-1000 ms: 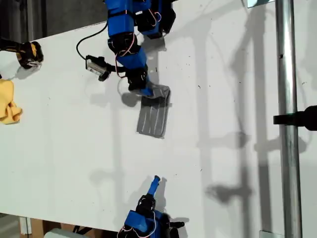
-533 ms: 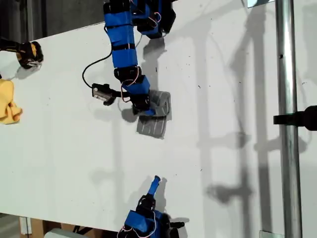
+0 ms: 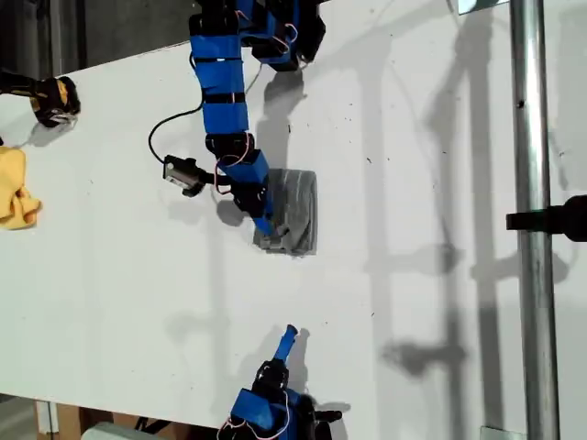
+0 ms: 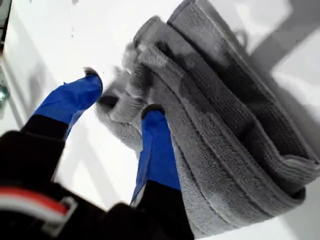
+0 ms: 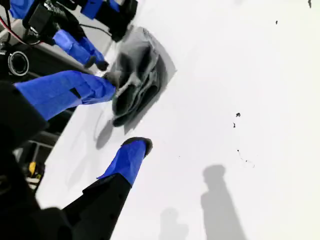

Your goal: Grasp corners of a towel and fold twice.

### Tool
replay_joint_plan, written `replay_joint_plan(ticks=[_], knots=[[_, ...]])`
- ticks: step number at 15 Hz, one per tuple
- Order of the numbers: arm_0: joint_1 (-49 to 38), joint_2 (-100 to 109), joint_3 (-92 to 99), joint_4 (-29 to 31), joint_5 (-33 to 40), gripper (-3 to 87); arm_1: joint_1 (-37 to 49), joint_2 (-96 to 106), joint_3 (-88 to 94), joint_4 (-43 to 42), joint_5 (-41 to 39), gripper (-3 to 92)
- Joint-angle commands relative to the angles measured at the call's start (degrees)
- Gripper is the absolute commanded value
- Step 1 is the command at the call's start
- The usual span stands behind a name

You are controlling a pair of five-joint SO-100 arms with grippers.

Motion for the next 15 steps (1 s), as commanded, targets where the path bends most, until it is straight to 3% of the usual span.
replay_joint_plan(ticks=[1, 5, 7, 11, 14, 15], knots=[[0.5, 0.4, -0.3, 0.1, -0.8, 18.0, 3.2, 4.7, -3.3, -1.0, -3.2, 21.5], [-0.2, 0.4, 0.0, -0.3, 0.1, 17.8, 14.0, 34.0, 7.8, 3.8, -10.5, 21.2], [-0.3, 0.4, 1.2, -1.2, -1.1, 17.8, 15.5, 59.7, 22.4, 6.0, -10.8, 1.2], [-0.6, 0.4, 4.0, -3.1, -3.5, 17.6, 4.7, 99.3, 46.2, 25.5, 0.1, -0.2], [-1.9, 0.4, 8.9, -4.7, -8.7, 17.0, 0.8, 98.8, 50.5, 34.6, 5.9, -0.2], [-2.1, 0.4, 9.3, -2.0, -10.9, 16.9, 0.0, 98.9, 52.5, 38.8, 8.7, -0.2]])
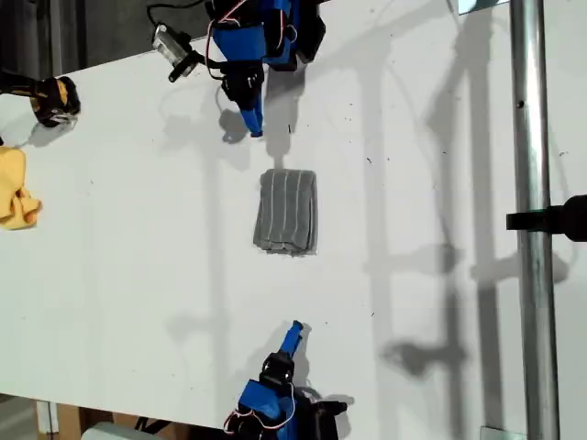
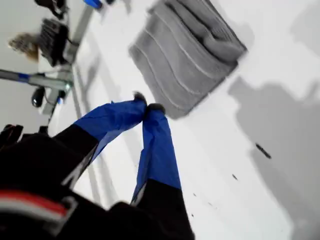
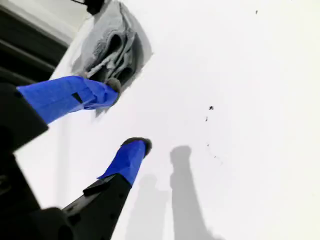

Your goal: Grasp corners of a towel and fold twice.

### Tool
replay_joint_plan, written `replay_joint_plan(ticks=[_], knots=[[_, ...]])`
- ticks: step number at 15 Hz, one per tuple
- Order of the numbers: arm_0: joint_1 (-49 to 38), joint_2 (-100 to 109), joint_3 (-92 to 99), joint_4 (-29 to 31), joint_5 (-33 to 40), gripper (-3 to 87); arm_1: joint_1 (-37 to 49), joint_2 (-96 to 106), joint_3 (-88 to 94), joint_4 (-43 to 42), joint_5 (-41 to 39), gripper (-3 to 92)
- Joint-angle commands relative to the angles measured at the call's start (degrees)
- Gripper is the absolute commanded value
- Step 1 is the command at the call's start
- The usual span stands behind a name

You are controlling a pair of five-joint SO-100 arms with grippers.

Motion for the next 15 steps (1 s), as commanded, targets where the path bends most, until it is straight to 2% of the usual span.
replay_joint_plan(ticks=[1, 2, 3, 4, 5, 6, 7, 8, 15], knots=[[-1.7, 0.4, 0.8, 3.4, -6.4, 16.9, -1.5, 0.2, 3.6, 8.3, 6.6, -0.2], [-3.2, 0.4, 0.8, 6.1, -13.3, 16.9, -2.5, 0.2, 5.9, 11.1, 7.5, -0.1], [-4.1, 0.4, 0.8, 6.1, -8.2, 16.9, -4.1, 0.2, 7.5, 11.3, 4.8, 3.9], [-3.7, 0.4, 0.8, 6.1, -6.2, 16.9, -5.7, 0.2, 7.2, 12.0, 0.1, 4.6], [-2.4, 0.4, 0.8, 6.2, 3.9, 16.9, -7.5, 0.2, 7.1, 12.1, 0.1, 4.6], [-2.1, 0.4, 0.8, 6.2, 18.8, 16.9, -9.0, 0.2, 7.1, 12.1, 0.1, 4.6], [-2.2, 0.4, 0.9, 5.6, 23.9, 16.5, -10.1, 0.2, 7.1, 12.1, 0.1, 4.6], [-2.3, 0.4, 0.9, 6.0, 21.8, 15.8, -10.8, 0.2, 7.1, 12.1, 0.1, 4.6], [-2.4, 0.4, 0.9, 6.0, 21.8, 14.1, -11.3, 0.2, 7.1, 12.1, 0.1, 4.6]])
